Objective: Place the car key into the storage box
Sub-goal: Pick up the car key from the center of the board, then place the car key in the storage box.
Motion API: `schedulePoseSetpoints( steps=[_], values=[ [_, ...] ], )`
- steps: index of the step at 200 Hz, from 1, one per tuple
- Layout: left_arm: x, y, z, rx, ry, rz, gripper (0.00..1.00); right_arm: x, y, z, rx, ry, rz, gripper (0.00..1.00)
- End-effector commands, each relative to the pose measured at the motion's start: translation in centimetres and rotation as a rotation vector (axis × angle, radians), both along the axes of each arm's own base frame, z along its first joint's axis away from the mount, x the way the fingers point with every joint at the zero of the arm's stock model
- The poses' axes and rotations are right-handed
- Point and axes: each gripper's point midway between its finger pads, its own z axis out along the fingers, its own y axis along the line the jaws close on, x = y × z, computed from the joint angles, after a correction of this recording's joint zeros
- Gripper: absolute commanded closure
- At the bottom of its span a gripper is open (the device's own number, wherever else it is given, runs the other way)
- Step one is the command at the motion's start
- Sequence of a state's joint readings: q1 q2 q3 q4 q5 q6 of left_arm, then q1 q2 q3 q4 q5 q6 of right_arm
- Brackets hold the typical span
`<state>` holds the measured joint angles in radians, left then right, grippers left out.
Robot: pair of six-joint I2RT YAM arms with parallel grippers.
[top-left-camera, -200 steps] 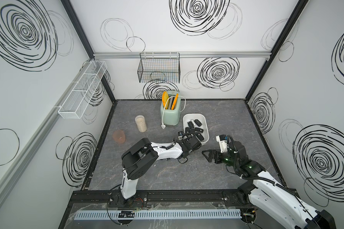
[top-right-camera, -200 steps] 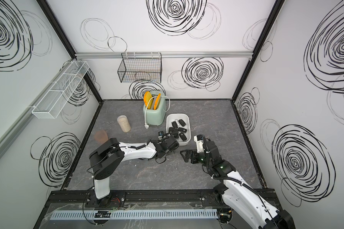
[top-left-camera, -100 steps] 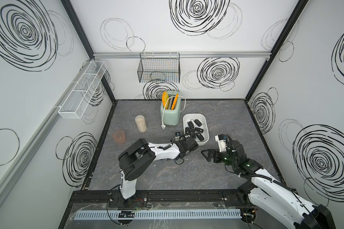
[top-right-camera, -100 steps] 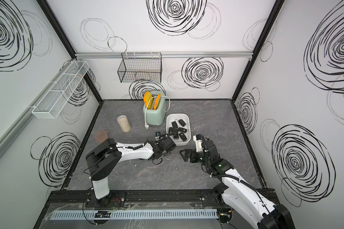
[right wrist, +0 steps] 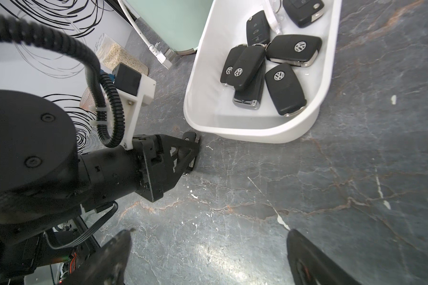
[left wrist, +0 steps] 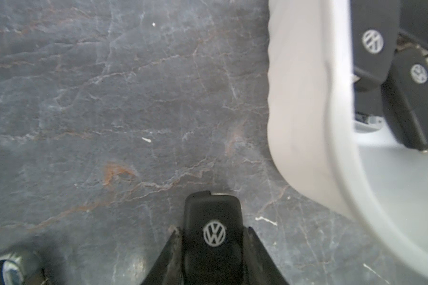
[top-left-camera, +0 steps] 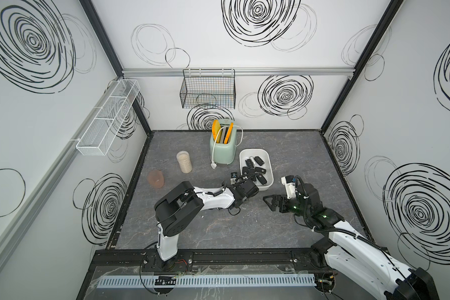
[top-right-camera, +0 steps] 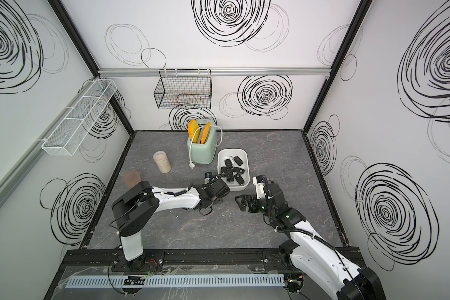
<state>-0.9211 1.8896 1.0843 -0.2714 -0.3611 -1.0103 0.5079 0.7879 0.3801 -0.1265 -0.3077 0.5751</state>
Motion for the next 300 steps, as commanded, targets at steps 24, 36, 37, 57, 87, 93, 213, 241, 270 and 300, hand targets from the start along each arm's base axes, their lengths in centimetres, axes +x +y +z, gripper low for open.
schedulePoseSetpoints(
  steps=[24,36,37,57,87,93,213,241,270,300],
  values=[
    [-1.7,1.7,-1.6,0.041,0.088,-0.025,0.71,0.7,0.2,1.4,0.01,-0.036,-0.007,0.01],
    [-1.4,2.0,-0.7,0.042,0.063,-0.026,0.7,0.8,0.2,1.3,0.01,-0.036,-0.006,0.01],
    [-1.4,2.0,-0.6,0.041,0.06,-0.026,0.7,0.8,0.2,1.3,0.01,-0.036,-0.006,0.01],
    [-0.9,2.6,1.3,0.034,0.016,-0.028,0.7,0.8,0.3,1.3,0.008,-0.033,-0.002,0.01],
    [-0.3,3.2,4.5,0.009,-0.054,-0.024,0.7,1.0,0.4,1.1,-0.002,-0.03,0.001,0.01],
    [-0.2,3.3,5.2,0.003,-0.069,-0.026,0.69,1.0,0.3,1.1,-0.003,-0.03,-0.001,0.01],
    [4.8,-2.4,14.9,-0.102,-0.249,-0.213,0.69,1.3,0.3,0.9,-0.013,-0.018,-0.006,0.01],
    [6.5,-5.3,15.1,-0.123,-0.24,-0.284,0.69,1.3,0.1,0.9,-0.016,-0.019,-0.012,0.01],
    [8.5,-7.2,14.5,-0.124,-0.214,-0.321,0.69,1.2,-0.2,0.7,-0.023,-0.014,-0.017,0.01],
    [10.5,-7.7,13.7,-0.143,-0.204,-0.31,0.69,1.1,-0.4,0.3,-0.03,-0.007,-0.025,0.01]
  ],
)
